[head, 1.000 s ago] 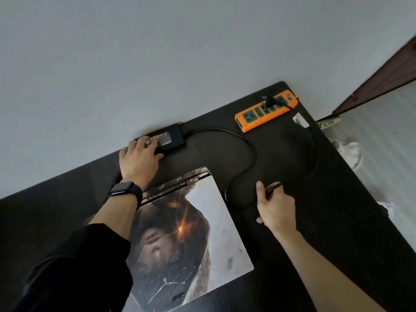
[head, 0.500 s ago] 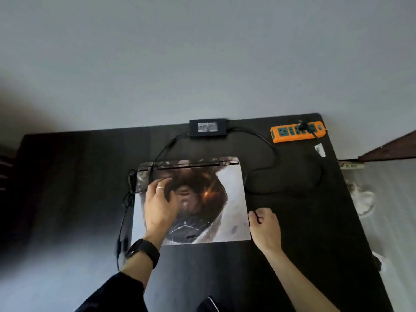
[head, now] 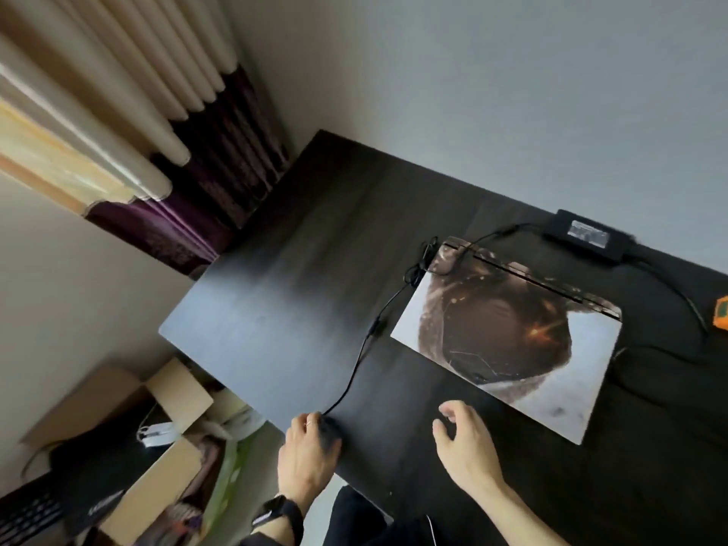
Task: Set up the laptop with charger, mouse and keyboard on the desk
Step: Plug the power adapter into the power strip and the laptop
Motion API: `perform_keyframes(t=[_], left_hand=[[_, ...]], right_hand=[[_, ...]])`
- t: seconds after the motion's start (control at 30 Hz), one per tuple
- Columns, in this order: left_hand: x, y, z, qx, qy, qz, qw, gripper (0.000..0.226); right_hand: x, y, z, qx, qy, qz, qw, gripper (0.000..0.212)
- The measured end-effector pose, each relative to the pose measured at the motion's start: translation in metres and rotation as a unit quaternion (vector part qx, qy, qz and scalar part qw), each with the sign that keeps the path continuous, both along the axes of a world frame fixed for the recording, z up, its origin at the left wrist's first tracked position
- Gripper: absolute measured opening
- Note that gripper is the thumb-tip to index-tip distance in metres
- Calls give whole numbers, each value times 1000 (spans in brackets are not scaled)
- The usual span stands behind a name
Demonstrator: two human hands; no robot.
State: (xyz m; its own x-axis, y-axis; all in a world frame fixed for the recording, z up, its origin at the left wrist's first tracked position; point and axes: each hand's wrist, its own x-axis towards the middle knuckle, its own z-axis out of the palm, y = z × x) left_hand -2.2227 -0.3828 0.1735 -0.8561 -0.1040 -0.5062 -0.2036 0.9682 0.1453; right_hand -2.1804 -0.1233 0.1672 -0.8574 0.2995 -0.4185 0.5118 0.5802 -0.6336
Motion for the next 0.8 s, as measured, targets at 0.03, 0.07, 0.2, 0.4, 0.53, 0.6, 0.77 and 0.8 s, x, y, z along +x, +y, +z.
perform_keyframes(t=[0.03, 0.07, 0.2, 0.4, 0.53, 0.6, 0.77, 0.8], left_hand=[[3, -7, -4, -16, -6, -24, 1000, 46], [3, -12, -8, -29, 0, -48, 998, 42], [-9, -27, -19, -33, 54, -91, 994, 28], [-30, -35, -19, 190, -118, 122, 967, 18], [-52, -32, 22, 480, -221, 319, 787, 5], [-67, -30, 42, 525, -236, 304, 759, 7], [-100, -14, 69, 550, -238, 236, 765, 11], [-105, -9, 71, 554, -239, 219, 767, 12]], right_hand=[[-4, -10, 0, -27, -43, 30, 998, 21], [-9, -18, -1, -46, -94, 60, 993, 24], [-19, -49, 1, -96, -247, 100, 959, 26], [-11, -92, 14, -182, -252, -8, 950, 24], [-17, -116, 52, -299, -216, -86, 926, 23], [-20, -122, 69, -338, -176, -127, 916, 23], [-32, -124, 101, -358, -78, -200, 909, 18], [-34, -124, 104, -359, -63, -211, 907, 18]])
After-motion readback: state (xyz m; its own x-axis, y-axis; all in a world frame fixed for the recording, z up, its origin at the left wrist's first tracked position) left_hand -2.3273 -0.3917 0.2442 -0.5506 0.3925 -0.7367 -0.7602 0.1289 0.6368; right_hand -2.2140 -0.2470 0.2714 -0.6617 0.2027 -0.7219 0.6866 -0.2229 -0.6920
